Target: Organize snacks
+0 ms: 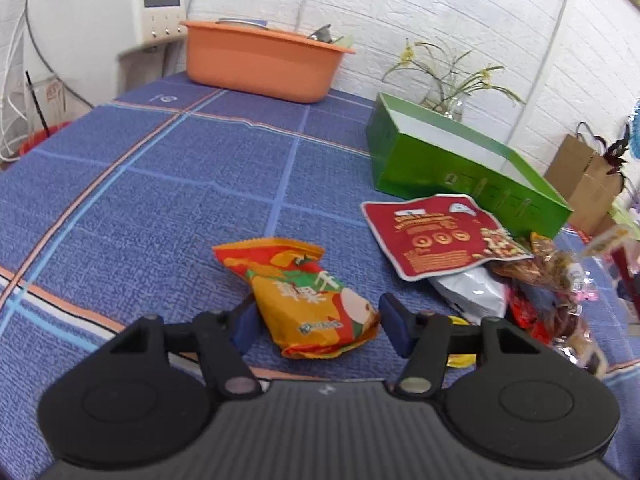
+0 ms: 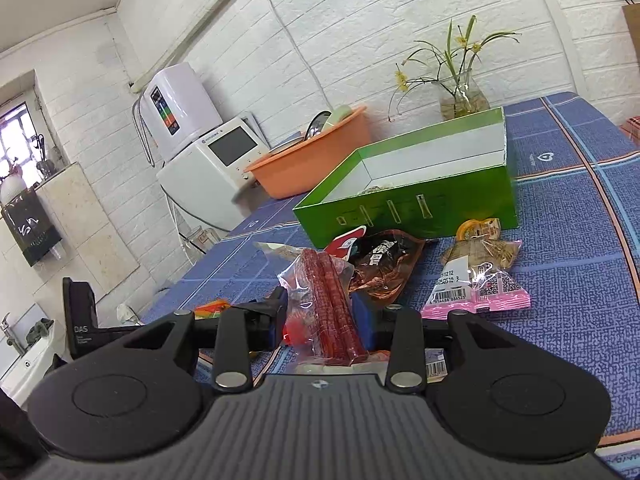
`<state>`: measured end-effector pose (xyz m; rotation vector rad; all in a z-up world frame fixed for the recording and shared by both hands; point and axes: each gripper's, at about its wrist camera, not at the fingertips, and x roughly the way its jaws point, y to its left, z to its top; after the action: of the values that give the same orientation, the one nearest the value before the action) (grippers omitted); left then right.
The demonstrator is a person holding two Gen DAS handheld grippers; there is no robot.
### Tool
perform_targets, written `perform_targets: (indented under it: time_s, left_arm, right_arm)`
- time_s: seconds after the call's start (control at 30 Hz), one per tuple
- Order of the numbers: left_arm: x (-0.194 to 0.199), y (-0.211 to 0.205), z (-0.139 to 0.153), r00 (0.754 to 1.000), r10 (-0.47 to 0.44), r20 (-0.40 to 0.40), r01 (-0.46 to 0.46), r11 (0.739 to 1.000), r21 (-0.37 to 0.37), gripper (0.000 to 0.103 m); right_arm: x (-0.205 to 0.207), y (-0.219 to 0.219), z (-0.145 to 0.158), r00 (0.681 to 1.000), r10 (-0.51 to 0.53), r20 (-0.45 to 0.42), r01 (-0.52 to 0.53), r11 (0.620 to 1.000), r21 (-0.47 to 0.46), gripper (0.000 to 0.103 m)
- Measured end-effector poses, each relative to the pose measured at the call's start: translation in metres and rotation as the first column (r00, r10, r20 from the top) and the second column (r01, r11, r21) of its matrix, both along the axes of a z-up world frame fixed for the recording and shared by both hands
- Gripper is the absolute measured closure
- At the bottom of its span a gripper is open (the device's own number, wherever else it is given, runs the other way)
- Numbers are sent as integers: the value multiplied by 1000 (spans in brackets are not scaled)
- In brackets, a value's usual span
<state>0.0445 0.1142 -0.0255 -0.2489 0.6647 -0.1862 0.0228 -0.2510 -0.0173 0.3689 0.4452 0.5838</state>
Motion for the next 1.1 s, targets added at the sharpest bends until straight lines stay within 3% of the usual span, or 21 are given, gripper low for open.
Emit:
perform_targets:
  time_s: [0.13,0.27,0.43,0.57,0.77,0.9,1.03,1.1]
  left_arm:
    - [-8,-6,11,998,-31,46,33,998,-51,43]
    - [-6,-19,28,992,-54,114,57,998,-28,43]
    - [2,-40,51,973,-106,204,109,994,-1,43]
    - [12,-56,78,942,-164,291,165,986,23,43]
    - [41,-86,125,868,-213,448,170,976,135,43]
    - [71,-108,138,850,-223,476,166,973,159,43]
    - [102,-129,135,841,-240,485,179,969,169,43]
    - [113,-136,126,855,-239,461,178,969,171,43]
  right_arm:
    - [2,0,0,1000,-16,-5,16,1000,-6,40]
    - [4,4,3,999,-53,-4,52,998,-37,40]
    - [2,24,14,991,-112,75,122,980,-155,40]
    - [4,33,35,984,-97,149,123,976,-182,41]
    - [18,22,88,916,-197,350,269,948,-170,41]
    - [38,17,108,858,-282,429,388,903,-182,41]
    - [72,14,112,869,-316,380,403,898,-177,41]
    - [88,10,107,886,-328,327,392,907,-153,41]
